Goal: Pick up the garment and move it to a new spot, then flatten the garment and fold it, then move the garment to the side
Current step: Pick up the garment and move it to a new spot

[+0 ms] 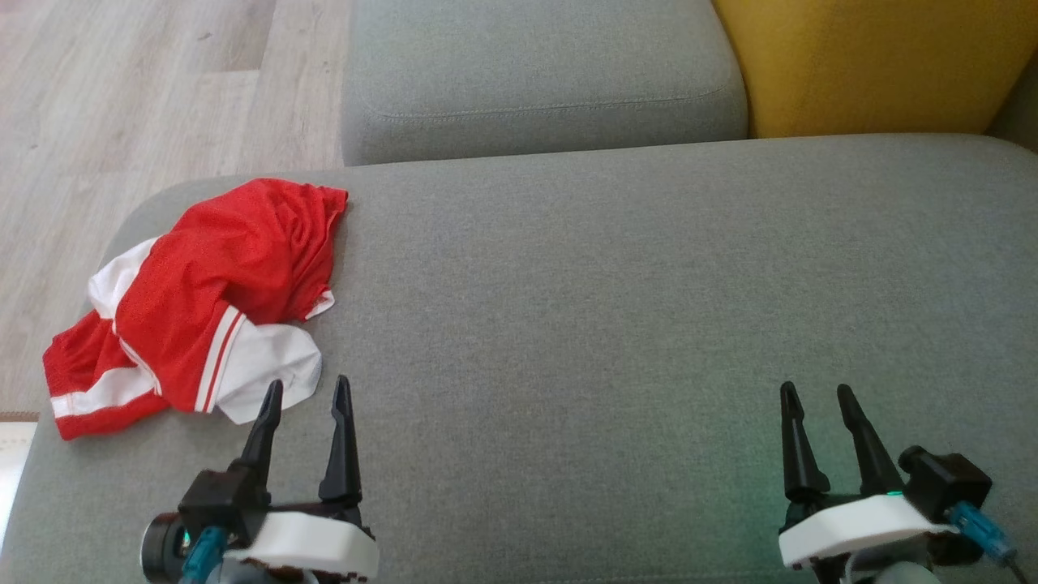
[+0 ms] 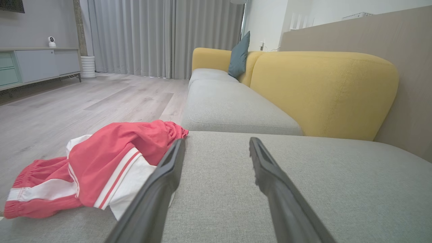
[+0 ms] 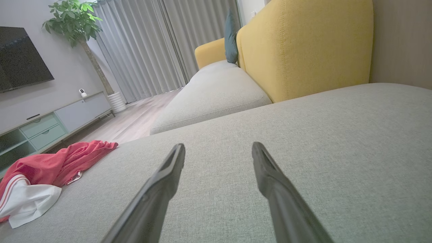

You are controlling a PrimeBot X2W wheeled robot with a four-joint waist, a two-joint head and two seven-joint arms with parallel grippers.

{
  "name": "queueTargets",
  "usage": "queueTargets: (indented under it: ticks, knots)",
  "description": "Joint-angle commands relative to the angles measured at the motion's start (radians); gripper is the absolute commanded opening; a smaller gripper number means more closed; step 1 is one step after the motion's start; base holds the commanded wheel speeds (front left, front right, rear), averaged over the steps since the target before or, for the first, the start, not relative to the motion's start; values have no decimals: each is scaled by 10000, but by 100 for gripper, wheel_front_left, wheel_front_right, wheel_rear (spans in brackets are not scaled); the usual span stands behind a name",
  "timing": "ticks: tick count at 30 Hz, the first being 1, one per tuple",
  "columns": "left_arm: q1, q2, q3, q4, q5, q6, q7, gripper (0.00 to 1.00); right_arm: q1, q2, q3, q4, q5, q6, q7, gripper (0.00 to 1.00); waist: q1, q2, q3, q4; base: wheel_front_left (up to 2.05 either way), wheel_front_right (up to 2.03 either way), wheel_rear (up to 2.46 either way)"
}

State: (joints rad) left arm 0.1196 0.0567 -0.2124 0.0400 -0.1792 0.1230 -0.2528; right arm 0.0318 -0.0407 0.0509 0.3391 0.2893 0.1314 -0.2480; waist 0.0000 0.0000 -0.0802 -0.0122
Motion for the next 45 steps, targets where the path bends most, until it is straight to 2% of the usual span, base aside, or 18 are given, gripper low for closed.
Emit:
queueTargets:
  ticks: [1,7,12,33,39,45]
  knots:
    - [-461,-59,312,-280,-53,0,-90,100,-490,-95,185,-345,-1,-7,-137,100,0,0,8,-7,0,0,0]
    - [-497,-62,220,-272,-152,24,-90,100,-463,-95,195,-394,8,-7,-138,100,0,0,21,41,0,0,0]
    - [-532,-63,225,-266,-135,37,-90,100,-382,-95,323,-439,66,-7,-138,100,0,0,30,345,0,0,0]
    - [-233,-64,891,-331,199,-83,-90,100,-75,-95,1095,-611,474,-7,-138,100,0,0,-212,3120,0,0,0]
    - [-113,-64,1076,-386,292,-134,-90,100,-6,-95,1247,-620,599,-7,-138,100,0,0,-288,3564,0,0,0]
    - [-55,-64,1188,-484,315,-145,-90,100,-4,-95,1286,-599,667,-7,-138,100,0,0,-268,3648,0,0,0]
